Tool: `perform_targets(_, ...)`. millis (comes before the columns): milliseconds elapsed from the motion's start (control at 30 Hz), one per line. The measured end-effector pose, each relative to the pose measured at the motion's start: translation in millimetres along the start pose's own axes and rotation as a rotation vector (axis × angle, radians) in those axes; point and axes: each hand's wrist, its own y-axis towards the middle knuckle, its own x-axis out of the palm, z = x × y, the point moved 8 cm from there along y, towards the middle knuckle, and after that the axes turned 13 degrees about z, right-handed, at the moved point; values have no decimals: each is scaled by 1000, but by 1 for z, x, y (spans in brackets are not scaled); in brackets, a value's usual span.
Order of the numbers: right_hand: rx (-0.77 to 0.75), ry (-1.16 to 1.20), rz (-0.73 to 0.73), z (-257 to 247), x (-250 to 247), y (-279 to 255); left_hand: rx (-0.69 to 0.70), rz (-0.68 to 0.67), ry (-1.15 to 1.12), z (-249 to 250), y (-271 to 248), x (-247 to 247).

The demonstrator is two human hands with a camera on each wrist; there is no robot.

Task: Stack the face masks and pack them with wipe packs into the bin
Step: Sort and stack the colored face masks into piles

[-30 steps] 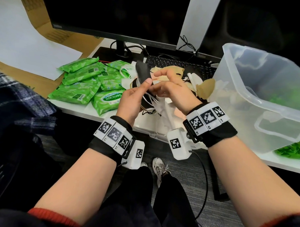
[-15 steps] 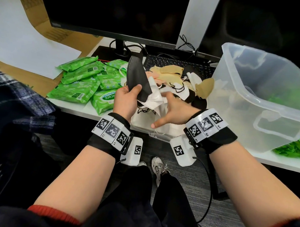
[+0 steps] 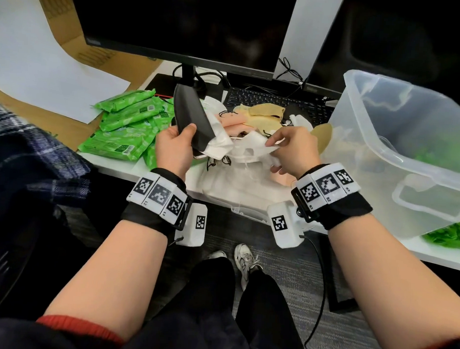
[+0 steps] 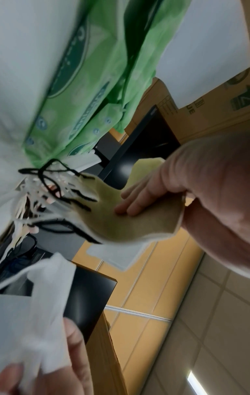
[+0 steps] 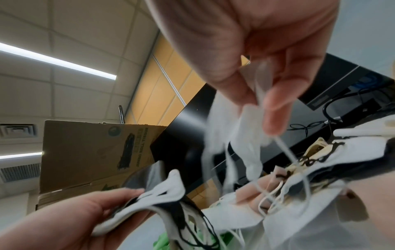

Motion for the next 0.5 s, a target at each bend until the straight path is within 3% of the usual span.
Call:
perform_targets(133, -12, 86, 269, -5, -29, 7, 95, 33, 71, 6, 7, -7)
perform_targets(233, -99, 88, 366, -19, -40, 5, 178, -110, 33, 12, 1, 4)
perform_targets(367, -343, 95, 293, -48, -31, -4, 290, -267, 136, 15, -15, 23)
perform_targets(500, -561, 66, 105, -66, -6, -24, 160, -277, 187, 2, -22, 30)
